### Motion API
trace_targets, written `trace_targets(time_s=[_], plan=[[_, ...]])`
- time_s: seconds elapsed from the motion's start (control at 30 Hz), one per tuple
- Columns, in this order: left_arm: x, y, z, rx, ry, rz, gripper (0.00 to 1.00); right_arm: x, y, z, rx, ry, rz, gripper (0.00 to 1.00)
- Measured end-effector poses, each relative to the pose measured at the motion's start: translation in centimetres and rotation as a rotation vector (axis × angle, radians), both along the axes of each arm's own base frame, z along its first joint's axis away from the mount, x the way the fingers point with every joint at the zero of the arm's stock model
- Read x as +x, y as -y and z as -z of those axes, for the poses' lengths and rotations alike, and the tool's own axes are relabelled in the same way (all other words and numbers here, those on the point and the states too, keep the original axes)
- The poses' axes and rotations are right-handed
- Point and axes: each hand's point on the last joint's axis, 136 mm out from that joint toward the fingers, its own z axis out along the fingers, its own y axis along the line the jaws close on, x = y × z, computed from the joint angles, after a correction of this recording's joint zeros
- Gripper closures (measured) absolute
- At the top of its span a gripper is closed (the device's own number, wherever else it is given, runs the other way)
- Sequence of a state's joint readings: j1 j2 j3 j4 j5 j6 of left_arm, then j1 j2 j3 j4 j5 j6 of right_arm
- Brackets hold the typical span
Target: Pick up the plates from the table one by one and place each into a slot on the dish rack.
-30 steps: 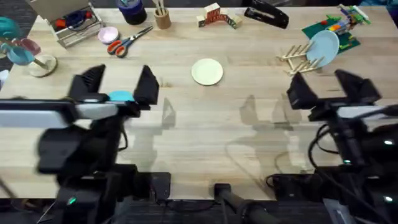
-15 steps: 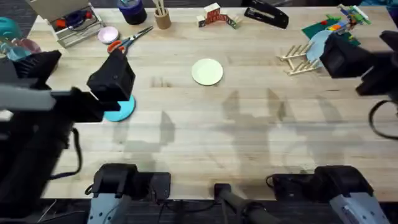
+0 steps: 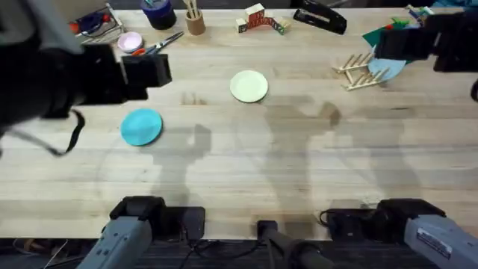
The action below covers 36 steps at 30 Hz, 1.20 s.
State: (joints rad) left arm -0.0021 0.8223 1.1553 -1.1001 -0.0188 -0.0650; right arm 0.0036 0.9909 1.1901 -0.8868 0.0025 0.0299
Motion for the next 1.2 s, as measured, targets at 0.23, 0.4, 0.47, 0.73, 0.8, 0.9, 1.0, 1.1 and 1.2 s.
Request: trace_targets(time_s=[0.23,0.4,0.47,0.73,0.8,0.9,1.0,1.1,1.2], plan=[[2.2,0.1,2.4,-0.005,-0.139,0.005,0.007,1.4,0.0,0.8,0.000,-0.048,0.000,0.006],[2.5,0.2,2.8,-0.010,-0.152,0.009,0.008,1.4,0.0,0.8,0.000,-0.047,0.000,0.005],[2.5,0.3,2.7,-0.017,-0.151,0.008,0.104,1.4,0.0,0.7,0.000,-0.046,0.000,0.006],[1.3,-0.1,3.6,-0.062,-0.208,-0.035,0.955,1.4,0.0,0.7,0.000,-0.046,0.000,0.005],[0.9,-0.5,3.8,-0.098,-0.224,-0.050,0.956,1.4,0.0,0.7,0.000,-0.045,0.000,0.005],[0.9,-0.9,3.7,-0.167,-0.219,-0.057,0.956,1.4,0.0,0.7,0.000,-0.043,0.000,0.005],[0.8,-2.1,3.6,-0.221,-0.202,-0.091,0.956,1.5,0.0,0.7,0.000,-0.043,0.000,0.006],[0.4,-3.4,4.4,-0.286,-0.204,-0.131,0.956,1.5,0.0,0.7,0.000,-0.042,0.000,0.005],[-0.1,-4.4,6.1,-0.367,-0.208,-0.162,0.956,1.5,0.0,0.7,0.000,-0.042,0.000,0.005]])
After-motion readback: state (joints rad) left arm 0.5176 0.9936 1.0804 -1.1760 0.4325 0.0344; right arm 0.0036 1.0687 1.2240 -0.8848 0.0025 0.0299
